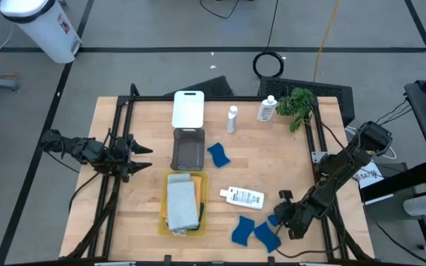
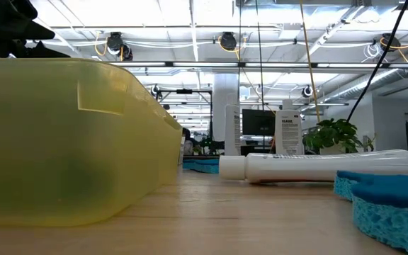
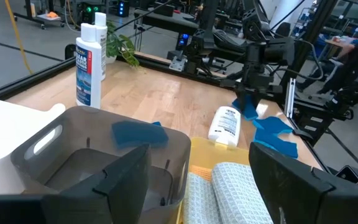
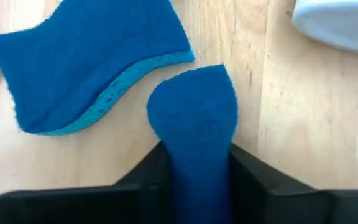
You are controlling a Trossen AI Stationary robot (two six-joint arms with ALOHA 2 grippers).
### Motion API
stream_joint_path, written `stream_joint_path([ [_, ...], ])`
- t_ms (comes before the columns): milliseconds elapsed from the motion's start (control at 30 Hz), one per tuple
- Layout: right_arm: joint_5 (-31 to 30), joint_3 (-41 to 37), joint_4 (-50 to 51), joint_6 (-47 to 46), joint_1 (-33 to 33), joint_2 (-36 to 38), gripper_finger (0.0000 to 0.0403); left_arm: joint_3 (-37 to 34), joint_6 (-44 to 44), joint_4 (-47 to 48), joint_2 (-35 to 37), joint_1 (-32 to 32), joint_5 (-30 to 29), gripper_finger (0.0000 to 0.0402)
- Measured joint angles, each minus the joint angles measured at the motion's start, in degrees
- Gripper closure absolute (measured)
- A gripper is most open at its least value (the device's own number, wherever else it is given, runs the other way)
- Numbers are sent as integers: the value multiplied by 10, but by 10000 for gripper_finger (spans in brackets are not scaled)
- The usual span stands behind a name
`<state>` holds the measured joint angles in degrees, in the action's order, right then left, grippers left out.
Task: Pick & Place Kitchen Items
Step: Put the blue sponge into the black bin
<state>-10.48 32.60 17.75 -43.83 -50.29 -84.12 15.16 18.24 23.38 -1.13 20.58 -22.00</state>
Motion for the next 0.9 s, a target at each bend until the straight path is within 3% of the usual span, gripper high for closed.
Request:
stream_joint_path([
  [133,3,3,-2,-5,0,42,360,0,0,0,0,0,0,128],
  [300,-6,7,21,0,1,128,387,0,0,0,0,0,0,128],
  [533,-158,11,-31,53,10,239,386,0,-3,-2,0,0,-1,128],
  [700,-225,5,-159,224,50,273,386,1,-43,-57,0,0,-6,128],
  [900,-148,-25,-377,401,146,265,386,0,-59,-113,0,0,-23,128],
])
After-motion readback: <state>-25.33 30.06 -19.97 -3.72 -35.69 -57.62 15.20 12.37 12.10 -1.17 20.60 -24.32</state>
